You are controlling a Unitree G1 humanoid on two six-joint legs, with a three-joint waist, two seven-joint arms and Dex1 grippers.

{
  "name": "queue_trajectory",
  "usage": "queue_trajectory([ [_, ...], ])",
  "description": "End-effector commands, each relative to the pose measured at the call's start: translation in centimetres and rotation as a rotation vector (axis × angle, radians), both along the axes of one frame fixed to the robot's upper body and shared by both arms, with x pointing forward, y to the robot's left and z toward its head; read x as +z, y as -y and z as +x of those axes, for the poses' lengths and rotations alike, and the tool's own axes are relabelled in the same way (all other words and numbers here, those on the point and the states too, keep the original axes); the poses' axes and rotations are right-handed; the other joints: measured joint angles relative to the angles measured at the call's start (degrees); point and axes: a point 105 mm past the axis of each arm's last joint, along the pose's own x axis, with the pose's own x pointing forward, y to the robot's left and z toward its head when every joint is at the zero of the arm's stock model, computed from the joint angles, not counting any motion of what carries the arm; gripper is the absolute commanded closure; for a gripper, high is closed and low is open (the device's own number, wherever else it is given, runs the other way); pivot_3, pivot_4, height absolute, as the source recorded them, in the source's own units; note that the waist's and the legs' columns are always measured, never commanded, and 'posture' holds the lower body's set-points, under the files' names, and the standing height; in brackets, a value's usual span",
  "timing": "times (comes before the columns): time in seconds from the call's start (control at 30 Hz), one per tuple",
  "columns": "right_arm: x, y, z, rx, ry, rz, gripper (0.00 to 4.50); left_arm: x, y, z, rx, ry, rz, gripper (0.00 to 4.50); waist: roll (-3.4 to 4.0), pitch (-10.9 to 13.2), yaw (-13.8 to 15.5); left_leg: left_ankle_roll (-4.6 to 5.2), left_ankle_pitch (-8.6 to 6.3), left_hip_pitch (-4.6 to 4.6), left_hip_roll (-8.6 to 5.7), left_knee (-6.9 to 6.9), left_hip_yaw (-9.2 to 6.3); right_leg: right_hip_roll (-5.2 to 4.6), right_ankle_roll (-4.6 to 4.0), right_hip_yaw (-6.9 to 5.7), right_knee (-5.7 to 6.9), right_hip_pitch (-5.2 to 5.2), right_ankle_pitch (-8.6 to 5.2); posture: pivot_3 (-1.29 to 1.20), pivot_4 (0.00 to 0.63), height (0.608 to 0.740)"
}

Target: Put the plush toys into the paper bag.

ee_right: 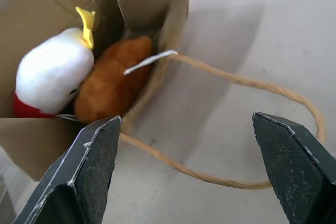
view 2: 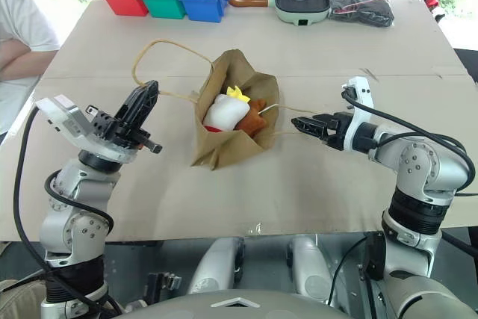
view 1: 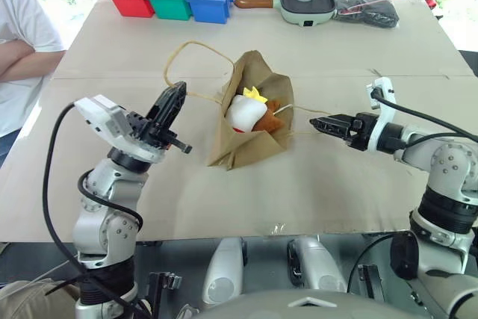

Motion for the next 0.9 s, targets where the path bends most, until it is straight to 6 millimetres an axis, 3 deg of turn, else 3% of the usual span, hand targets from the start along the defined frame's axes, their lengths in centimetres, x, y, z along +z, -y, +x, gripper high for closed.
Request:
queue_trajectory([
  [0.03, 1.3, -1.0, 0.2, 0.035, 0.059, 0.076, 1.85, 1.0, 0.1, -0.7, -0.001, 0.04, 0.011, 4.5, 0.02, 0.01, -0.11, 0.0, 0.0, 0.01, 0.01, 0.0, -0.01, 0.01, 0.0, 0.0, 0.02, -0.01, 0.0, 0.0, 0.15, 0.74],
  [0.13, 1.8, -0.9, 0.2, 0.028, 0.085, 0.075, 3.24, 1.1, -0.1, -0.8, 0.008, 0.044, 0.015, 4.5, 0.02, 0.01, -0.14, 0.0, 0.0, 0.01, 0.02, -0.01, -0.01, 0.02, 0.0, -0.01, 0.02, -0.01, 0.0, 0.0, 0.15, 0.74],
  [0.2, 4.2, -0.2, -0.2, 0.025, 0.167, 0.161, 4.25, 1.2, -0.3, -0.8, 0.02, 0.046, 0.017, 4.5, 0.03, 0.02, -0.11, 0.0, 0.0, 0.0, 0.01, -0.01, -0.02, 0.02, 0.0, -0.01, 0.01, -0.01, 0.0, 0.0, 0.15, 0.74],
  [0.23, 5.6, 0.6, -0.5, 0.013, 0.231, 0.189, 4.45, 1.2, -0.4, -0.8, 0.024, 0.046, 0.019, 4.5, 0.03, 0.02, -0.1, 0.0, 0.0, -0.01, 0.02, -0.01, -0.02, 0.02, 0.0, -0.01, 0.02, -0.01, 0.0, 0.0, 0.15, 0.74],
  [0.3, 6.5, 2.5, -1.1, -0.03, 0.281, 0.157, 4.13, 1.1, -0.4, -0.8, 0.024, 0.044, 0.019, 4.5, 0.04, 0.03, 0.06, 0.0, 0.0, -0.01, 0.01, -0.01, -0.02, 0.02, 0.0, -0.01, 0.02, -0.01, 0.0, 0.0, 0.15, 0.74],
  [0.5, 5.1, 5.8, -2.5, -0.128, 0.185, 0.071, 1.39, 1.1, -0.2, -0.5, 0.013, 0.043, 0.016, 4.5, 0.0, -0.01, 0.07, 0.01, -0.01, -0.01, 0.0, -0.06, -0.03, 0.0, 0.0, -0.06, -0.09, 0.02, -0.01, 0.0, 0.15, 0.74],
  [0.6, 3.4, 6.1, -2.5, -0.162, 0.087, 0.051, 1.39, 1.1, -0.2, -0.3, 0.007, 0.043, 0.017, 4.5, 0.03, 0.01, -0.32, 0.01, -0.01, 0.02, 0.03, -0.06, 0.03, 0.04, 0.0, 0.06, -0.05, 0.0, -0.01, 0.0, 0.15, 0.74],
  [0.9, 1.3, 1.0, -0.3, -0.08, 0.015, 0.176, 1.39, 1.3, 0.0, -0.3, -0.002, 0.045, 0.023, 4.5, 0.06, 0.02, -1.12, 0.01, 0.0, 0.02, 0.06, -0.11, 0.01, 0.08, 0.0, 0.06, -0.05, -0.02, -0.01, 0.0, 0.15, 0.74],
])
